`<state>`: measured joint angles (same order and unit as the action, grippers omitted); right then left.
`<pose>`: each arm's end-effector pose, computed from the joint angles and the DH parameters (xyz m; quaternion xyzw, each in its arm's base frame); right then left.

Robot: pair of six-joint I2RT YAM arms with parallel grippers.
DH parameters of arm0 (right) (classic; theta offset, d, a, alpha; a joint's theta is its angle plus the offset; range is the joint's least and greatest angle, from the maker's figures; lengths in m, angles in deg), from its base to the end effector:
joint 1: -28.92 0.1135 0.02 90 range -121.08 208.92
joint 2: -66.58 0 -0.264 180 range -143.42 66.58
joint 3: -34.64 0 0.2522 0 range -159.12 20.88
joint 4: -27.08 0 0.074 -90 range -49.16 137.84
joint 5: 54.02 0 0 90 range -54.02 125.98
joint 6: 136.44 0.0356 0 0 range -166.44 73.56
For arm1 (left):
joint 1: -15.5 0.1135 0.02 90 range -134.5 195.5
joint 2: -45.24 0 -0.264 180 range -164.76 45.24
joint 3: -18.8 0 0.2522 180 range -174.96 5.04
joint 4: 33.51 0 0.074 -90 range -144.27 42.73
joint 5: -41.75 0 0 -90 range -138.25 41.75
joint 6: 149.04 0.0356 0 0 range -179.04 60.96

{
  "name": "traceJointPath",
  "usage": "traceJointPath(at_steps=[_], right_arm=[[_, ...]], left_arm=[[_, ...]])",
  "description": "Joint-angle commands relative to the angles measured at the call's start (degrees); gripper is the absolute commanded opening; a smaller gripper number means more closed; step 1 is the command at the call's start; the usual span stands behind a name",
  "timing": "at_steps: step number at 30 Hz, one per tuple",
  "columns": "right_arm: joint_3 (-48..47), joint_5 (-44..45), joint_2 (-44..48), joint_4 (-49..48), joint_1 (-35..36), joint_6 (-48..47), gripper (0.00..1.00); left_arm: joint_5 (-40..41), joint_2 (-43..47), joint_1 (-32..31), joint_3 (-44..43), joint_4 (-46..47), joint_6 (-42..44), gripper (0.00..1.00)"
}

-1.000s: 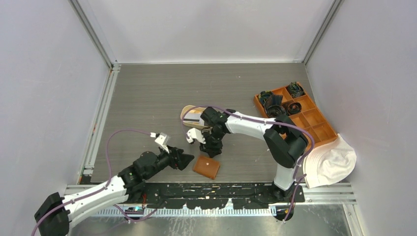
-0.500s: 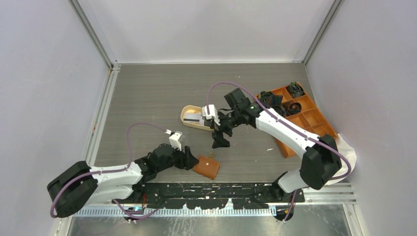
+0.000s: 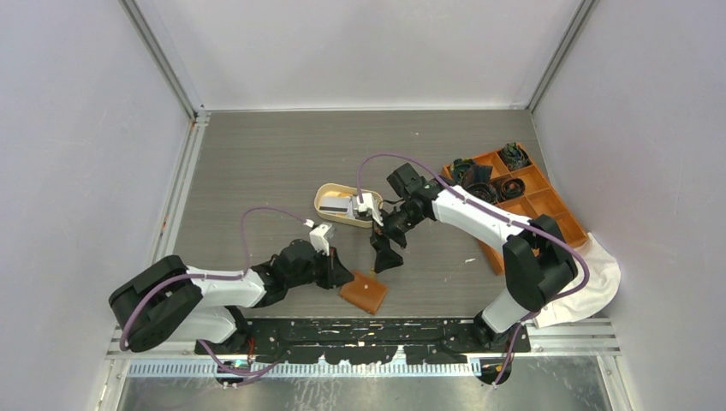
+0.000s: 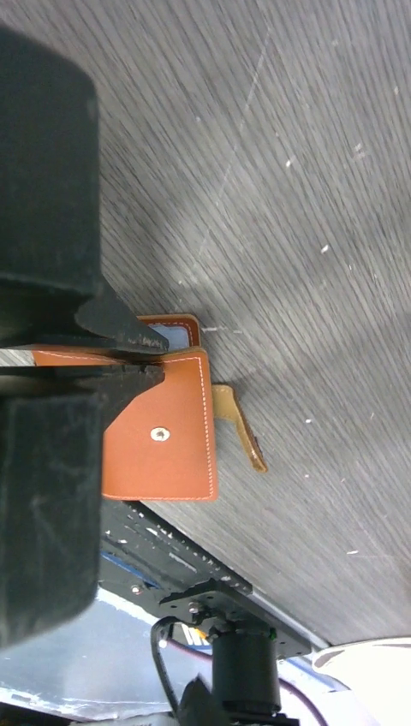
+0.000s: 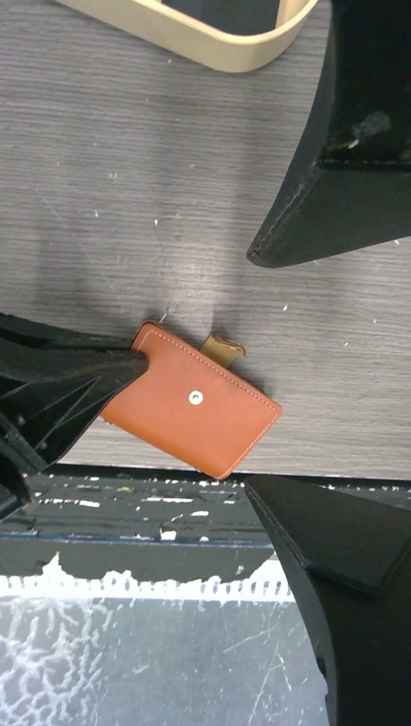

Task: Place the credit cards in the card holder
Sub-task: Close the card holder at the center of the board.

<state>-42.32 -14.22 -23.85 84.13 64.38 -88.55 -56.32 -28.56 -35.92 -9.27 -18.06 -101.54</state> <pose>0.2281 0.1960 0.2275 -0.6150 0.6508 0.4085 0.1772 0.1313 -0.1725 0.1313 0.1022 0.8598 -0.4046 0.2944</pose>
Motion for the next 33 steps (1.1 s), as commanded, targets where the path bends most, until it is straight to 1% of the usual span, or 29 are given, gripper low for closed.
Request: traceJointPath(at_steps=[1, 5, 7, 10, 12, 15, 17, 19, 22, 25, 27, 30, 33], right_arm=[[-0.64, 4.05, 0.16, -0.08, 0.22, -2.27, 0.92], [0.44, 5.83, 0.26, -1.51, 0.71, -1.35, 0.79], [0.38, 6.74, 0.01, -2.25, 0.75, -0.01, 0.71], [0.08, 9.47, 0.08, -4.73, 0.70, 4.14, 0.64], [0.24, 10.48, 0.23, -6.89, 0.67, 6.93, 0.61], [0.85, 11.61, -0.48, -10.11, 0.66, 11.28, 0.58], [0.55, 12.13, -1.58, -11.04, 0.59, 13.39, 0.56], [-0.16, 12.06, -2.89, -11.31, 0.17, 14.58, 0.54], [-0.78, 11.81, -4.65, -11.89, -0.61, 14.95, 0.52], [-1.69, 10.41, -6.49, -11.72, -0.84, 13.31, 0.52], [-3.86, 11.28, -8.45, -11.11, -0.84, 13.88, 0.52], [-7.10, 10.31, -10.86, -9.29, -0.93, 14.51, 0.50], [-7.71, 9.03, -12.17, -9.04, -0.84, 15.38, 0.46]], left_arm=[[-2.32, -1.32, 0.44, -1.83, 2.69, -1.18, 0.00], [-1.82, -2.19, 0.44, -2.31, 2.92, -2.96, 0.00], [0.48, -2.15, 0.44, -2.00, 3.14, -4.89, 0.00], [6.17, -1.17, 0.44, -0.23, 5.06, -9.53, 0.00], [11.28, -0.55, 0.44, 0.40, 4.91, -12.49, 0.00], [19.72, 0.55, 0.02, 0.29, 2.07, -16.93, 0.00], [23.40, 1.10, -0.59, 0.74, 2.16, -18.87, 0.00], [25.39, 1.45, -1.57, 0.67, 2.17, -19.61, 0.00], [23.87, 0.38, -2.35, -0.45, 1.92, -18.62, 0.00], [21.21, -2.42, -2.37, -0.38, 5.10, -18.58, 0.00], [19.95, -4.52, -2.36, -0.44, 6.66, -18.74, 0.00], [18.13, -7.35, -2.39, -0.83, 8.55, -18.93, 0.00], [17.26, -8.63, -2.34, -1.16, 9.70, -18.90, 0.00]])
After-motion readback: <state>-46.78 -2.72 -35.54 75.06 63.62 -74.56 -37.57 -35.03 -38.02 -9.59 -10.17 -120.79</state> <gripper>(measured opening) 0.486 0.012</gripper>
